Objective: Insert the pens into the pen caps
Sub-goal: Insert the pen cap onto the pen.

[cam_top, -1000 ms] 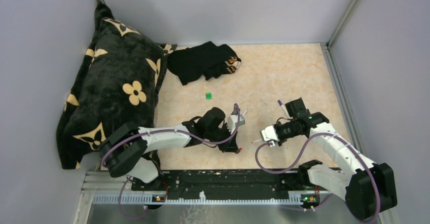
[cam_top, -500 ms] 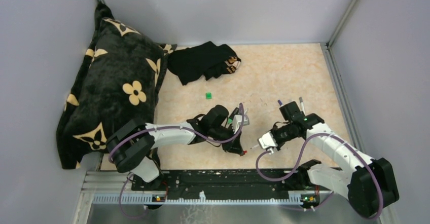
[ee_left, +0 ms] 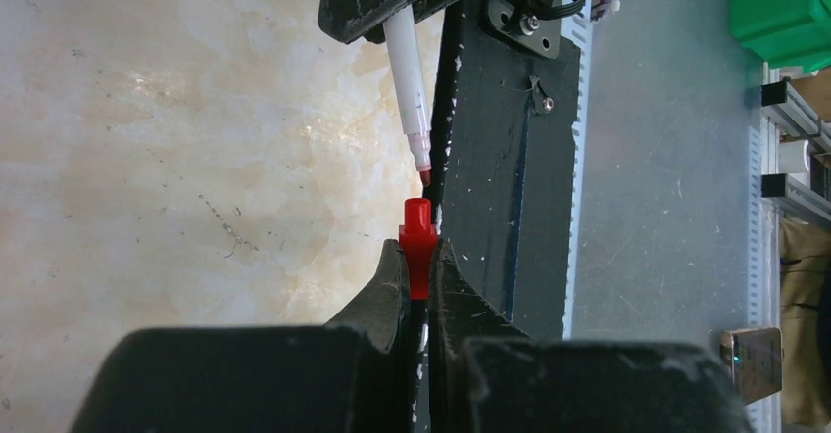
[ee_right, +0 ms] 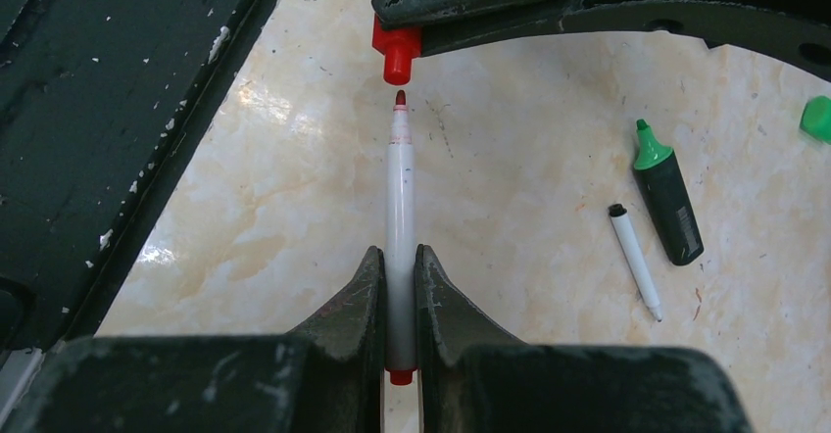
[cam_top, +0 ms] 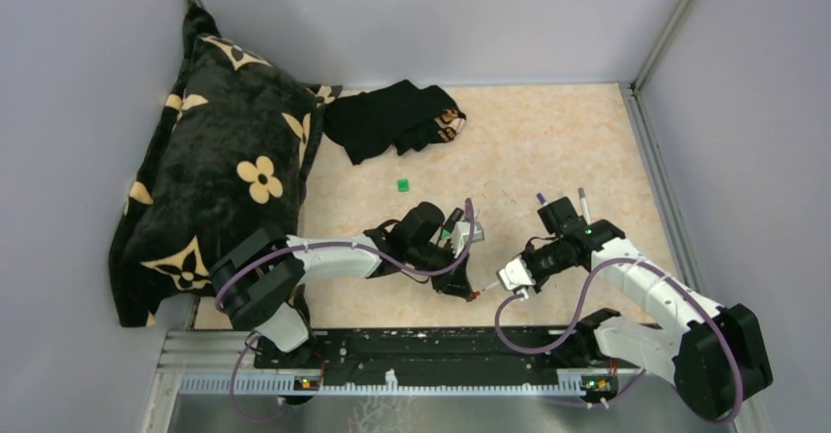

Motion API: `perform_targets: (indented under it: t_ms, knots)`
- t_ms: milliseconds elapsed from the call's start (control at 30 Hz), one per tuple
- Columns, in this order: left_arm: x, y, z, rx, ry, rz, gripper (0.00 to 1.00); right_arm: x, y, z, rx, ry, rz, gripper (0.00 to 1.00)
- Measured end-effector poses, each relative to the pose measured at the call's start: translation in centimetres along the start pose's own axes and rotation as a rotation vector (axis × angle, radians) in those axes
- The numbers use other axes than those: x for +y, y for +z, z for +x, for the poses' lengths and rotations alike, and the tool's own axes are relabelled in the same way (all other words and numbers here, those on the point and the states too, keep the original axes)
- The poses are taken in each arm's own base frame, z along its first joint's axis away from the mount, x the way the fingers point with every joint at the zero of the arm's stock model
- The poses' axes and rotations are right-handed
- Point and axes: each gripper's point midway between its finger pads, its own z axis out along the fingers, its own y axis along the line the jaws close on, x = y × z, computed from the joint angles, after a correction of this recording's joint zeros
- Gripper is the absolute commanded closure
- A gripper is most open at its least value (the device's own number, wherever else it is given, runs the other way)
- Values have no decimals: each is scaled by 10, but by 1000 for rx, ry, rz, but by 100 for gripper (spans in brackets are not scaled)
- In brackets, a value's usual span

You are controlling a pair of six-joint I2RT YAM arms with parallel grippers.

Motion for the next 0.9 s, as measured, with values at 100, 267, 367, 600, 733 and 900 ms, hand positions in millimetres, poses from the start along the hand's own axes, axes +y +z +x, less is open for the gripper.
perform_targets:
  t_ms: [100,267,367,600,733,900]
  knots:
    - [-1,0,-2,-4,1,6,100,0,0,0,0,-1,-1,100]
    - [-3,1,-7,-16,9,13,100,0,1,-1,-2,-3,-3,100]
    - [-3,1,-7,-16,7,17,100,1,1,-1,-2,-3,-4,100]
    - [-4,1,-7,-16,0,21,100,1,1,-1,-6,-3,-4,100]
    - [-3,2,-6,-13,-3,23,100,1,2,-3,-11,-6,-7,100]
    - [-4,3,-5,-9,-9,30,100,2,3,-3,-12,-5,-15,100]
